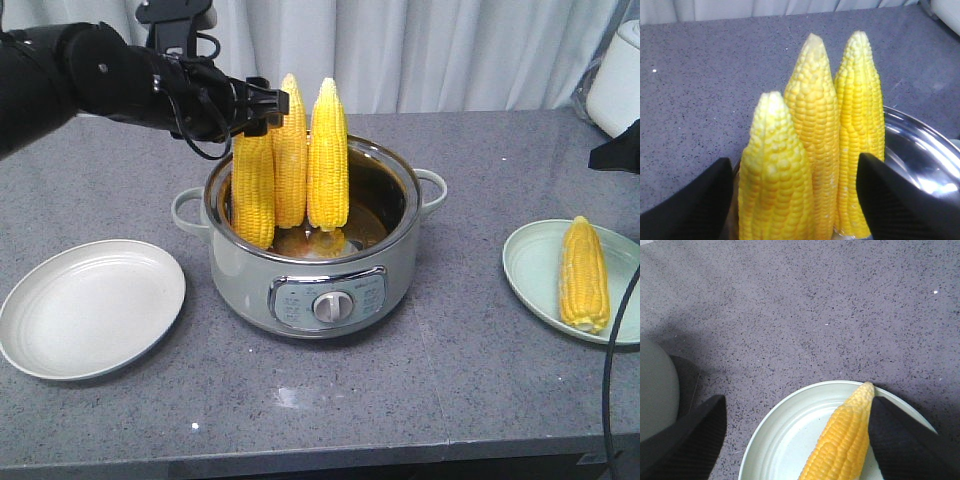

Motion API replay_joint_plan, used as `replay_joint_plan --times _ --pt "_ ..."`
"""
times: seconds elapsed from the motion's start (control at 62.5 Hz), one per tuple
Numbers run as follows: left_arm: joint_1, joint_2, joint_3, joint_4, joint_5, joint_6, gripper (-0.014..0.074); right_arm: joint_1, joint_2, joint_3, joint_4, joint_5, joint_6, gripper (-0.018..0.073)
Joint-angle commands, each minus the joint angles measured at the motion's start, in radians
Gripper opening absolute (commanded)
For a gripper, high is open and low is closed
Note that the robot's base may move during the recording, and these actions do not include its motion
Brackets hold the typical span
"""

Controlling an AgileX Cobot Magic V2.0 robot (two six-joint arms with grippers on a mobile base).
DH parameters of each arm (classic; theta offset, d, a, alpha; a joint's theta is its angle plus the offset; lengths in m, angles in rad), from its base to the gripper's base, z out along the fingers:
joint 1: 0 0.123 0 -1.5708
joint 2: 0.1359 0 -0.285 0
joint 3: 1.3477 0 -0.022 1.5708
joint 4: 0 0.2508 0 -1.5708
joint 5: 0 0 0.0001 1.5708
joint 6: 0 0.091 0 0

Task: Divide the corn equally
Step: 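Move the left gripper over the pot and grasp a corn cob, then lift the corn and lower it onto the cream plate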

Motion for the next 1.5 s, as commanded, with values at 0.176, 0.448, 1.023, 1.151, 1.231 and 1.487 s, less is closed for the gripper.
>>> replay_joint_plan --times 0.176,0.448,1.023,1.151,1.231,1.487 --pt "-0.003 -0.013 -0.033 0.012 -0.108 -0.001 0.0502 0.001 -0.047 -0.027 0.046 -0.017 -0.002 0.0542" --pt "-0.003 -0.013 -0.033 0.011 -0.091 0.000 0.0367 0.001 -0.047 -0.027 0.045 -0.015 -0.002 0.0506" --pt "-0.003 -0.231 -0.033 0.041 -0.067 0.039 -0.0008 0.001 -0.047 -0.027 0.046 0.002 -0.002 0.0486" --pt "-0.003 -0.356 -0.033 0.172 0.006 0.061 -0.0008 0.001 -0.047 -0.027 0.049 0.011 -0.002 0.0486" --pt "-0.003 -0.405 -0.033 0.286 0.112 0.048 -0.0008 0.001 -0.047 -0.027 0.066 0.030 -0.004 0.0486" --pt "0.039 -0.360 -0.032 0.502 0.468 -0.056 -0.0008 0.001 -0.047 -0.027 0.247 0.119 -0.064 0.0486"
